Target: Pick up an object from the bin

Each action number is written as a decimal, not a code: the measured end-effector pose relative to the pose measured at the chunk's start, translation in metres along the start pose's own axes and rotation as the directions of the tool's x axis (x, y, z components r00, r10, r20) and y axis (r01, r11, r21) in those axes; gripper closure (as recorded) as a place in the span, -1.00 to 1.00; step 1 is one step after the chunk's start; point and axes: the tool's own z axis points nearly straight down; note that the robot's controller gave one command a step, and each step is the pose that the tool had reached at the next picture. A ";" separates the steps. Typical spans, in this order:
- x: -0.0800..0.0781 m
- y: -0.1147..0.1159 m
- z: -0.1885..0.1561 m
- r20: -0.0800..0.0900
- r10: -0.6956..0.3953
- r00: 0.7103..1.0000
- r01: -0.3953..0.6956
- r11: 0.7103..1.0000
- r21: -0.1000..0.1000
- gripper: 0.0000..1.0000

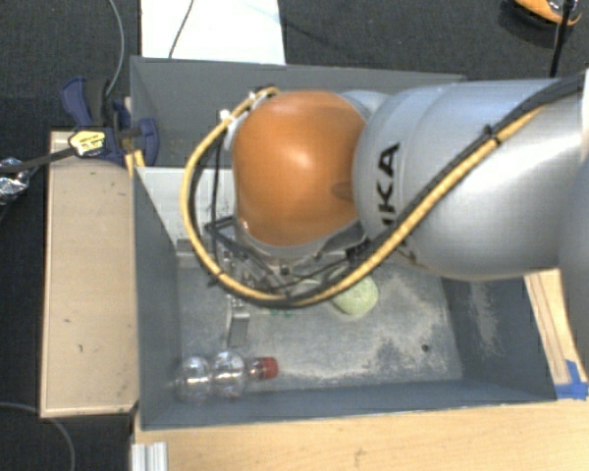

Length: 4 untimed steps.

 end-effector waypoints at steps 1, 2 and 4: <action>-0.002 -0.002 -0.005 0.008 0.006 1.000 -0.006 1.000 -0.002 -1.00; -0.001 -0.014 0.028 0.012 -0.061 0.998 0.061 0.998 -0.004 -1.00; -0.006 -0.041 0.132 0.016 -0.333 0.943 0.333 0.943 0.001 -1.00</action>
Offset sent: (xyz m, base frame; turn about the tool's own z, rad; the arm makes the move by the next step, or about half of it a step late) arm -0.0066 -0.0642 -0.1526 -0.2763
